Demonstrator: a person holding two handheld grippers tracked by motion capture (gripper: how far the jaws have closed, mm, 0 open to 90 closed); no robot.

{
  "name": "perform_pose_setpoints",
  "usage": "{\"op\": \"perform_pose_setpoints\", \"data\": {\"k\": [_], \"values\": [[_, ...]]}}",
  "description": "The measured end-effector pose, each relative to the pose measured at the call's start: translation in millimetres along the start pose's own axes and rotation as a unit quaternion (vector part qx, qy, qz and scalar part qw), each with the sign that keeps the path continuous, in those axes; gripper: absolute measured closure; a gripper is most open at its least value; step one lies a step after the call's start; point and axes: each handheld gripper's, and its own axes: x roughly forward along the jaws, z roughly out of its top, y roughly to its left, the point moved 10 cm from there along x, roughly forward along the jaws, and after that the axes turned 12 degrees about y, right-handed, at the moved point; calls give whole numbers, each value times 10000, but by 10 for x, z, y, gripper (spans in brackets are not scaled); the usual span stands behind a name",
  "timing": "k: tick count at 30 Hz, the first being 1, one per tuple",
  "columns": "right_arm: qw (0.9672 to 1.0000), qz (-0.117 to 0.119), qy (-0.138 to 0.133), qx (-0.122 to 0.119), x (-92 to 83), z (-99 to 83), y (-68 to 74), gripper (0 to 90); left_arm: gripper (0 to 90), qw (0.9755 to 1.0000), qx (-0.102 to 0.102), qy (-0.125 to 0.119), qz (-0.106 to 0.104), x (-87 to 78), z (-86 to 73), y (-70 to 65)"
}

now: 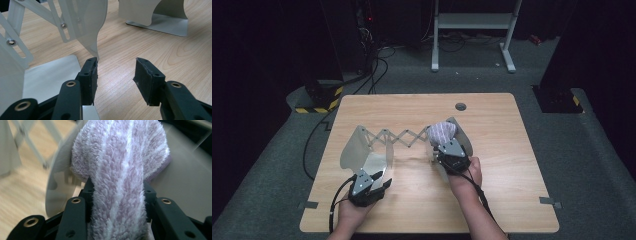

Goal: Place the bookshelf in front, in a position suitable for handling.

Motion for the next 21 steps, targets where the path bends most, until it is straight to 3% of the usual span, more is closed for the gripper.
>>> {"op": "perform_pose_setpoints", "data": {"k": [4,7,15,21], "values": [[9991,-113,-406,94,-203,211,-103,609,529,10000,-9,2,-2,-1,-1,0],[9987,-154,-476,139,-242,255,-144,609,529,10000,0,-3,-2,-2,0,-2],[9999,-59,93,-13,57,-73,-3,608,529,10000,1,0,-3,-1,0,0],[9978,89,645,-147,335,-429,117,608,529,10000,-4,12,-3,2,-3,-2]]}}
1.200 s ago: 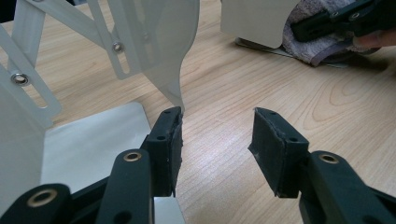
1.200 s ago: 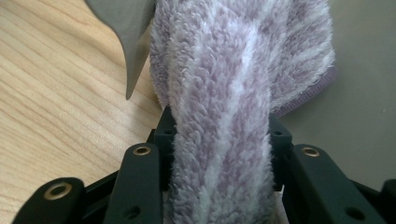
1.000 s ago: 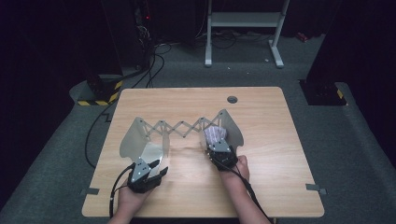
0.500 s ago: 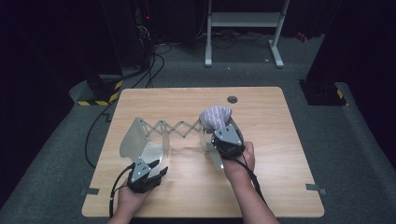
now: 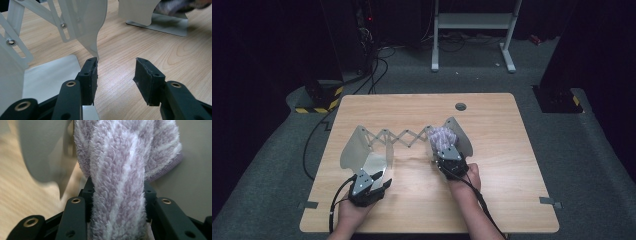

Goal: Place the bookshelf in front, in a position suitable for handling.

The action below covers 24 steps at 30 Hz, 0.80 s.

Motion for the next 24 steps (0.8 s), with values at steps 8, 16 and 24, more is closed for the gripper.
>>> {"op": "perform_pose_setpoints", "data": {"k": [8,16,24], "values": [[9992,233,309,33,144,-255,79,605,529,10000,26,10,-4,7,0,-12],[9982,593,94,7,15,-301,274,604,529,10000,36,31,-8,18,-3,-29],[9974,699,58,-138,23,-310,402,602,529,10000,28,48,-9,28,-9,-30]]}}
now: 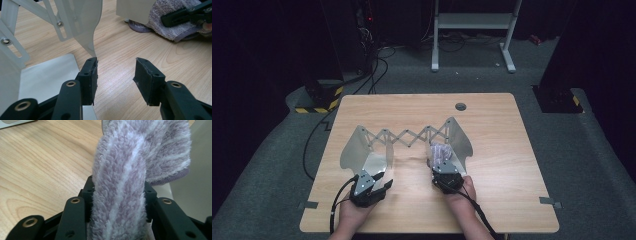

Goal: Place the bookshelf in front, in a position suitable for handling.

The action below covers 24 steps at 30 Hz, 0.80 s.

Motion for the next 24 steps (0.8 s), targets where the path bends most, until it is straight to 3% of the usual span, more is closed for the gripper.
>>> {"op": "perform_pose_setpoints", "data": {"k": [7,15,24], "values": [[9997,-124,-77,-184,-12,111,-57,602,529,10000,12,0,-3,-2,0,4],[9979,-244,-507,-308,-265,370,-125,596,529,10000,3,-3,-12,-2,-1,8],[9931,-404,-1030,-390,-584,641,-215,594,529,10000,-5,5,-21,2,-3,1]]}}
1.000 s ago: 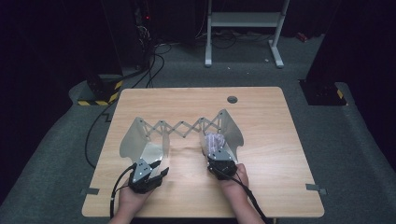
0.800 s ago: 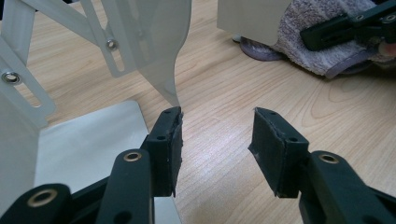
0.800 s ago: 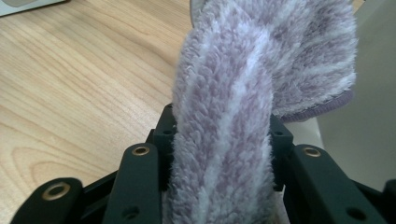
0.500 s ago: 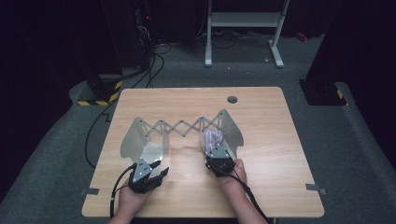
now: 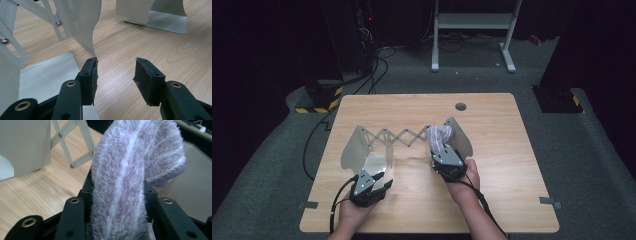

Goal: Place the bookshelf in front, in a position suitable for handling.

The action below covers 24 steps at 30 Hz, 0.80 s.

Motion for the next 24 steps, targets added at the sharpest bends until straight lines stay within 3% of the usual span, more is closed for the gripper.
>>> {"op": "perform_pose_setpoints", "data": {"k": [6,13,18,24], "values": [[9999,-22,85,-76,66,-13,-12,595,529,10000,10,-1,4,-4,0,4],[9987,81,463,-189,267,-279,108,596,529,10000,16,0,2,-5,-1,4],[9966,157,755,-279,387,-564,235,596,529,10000,18,14,-2,4,-4,-4],[9959,215,832,-297,389,-677,297,596,529,10000,24,30,-4,12,-7,-9]]}}
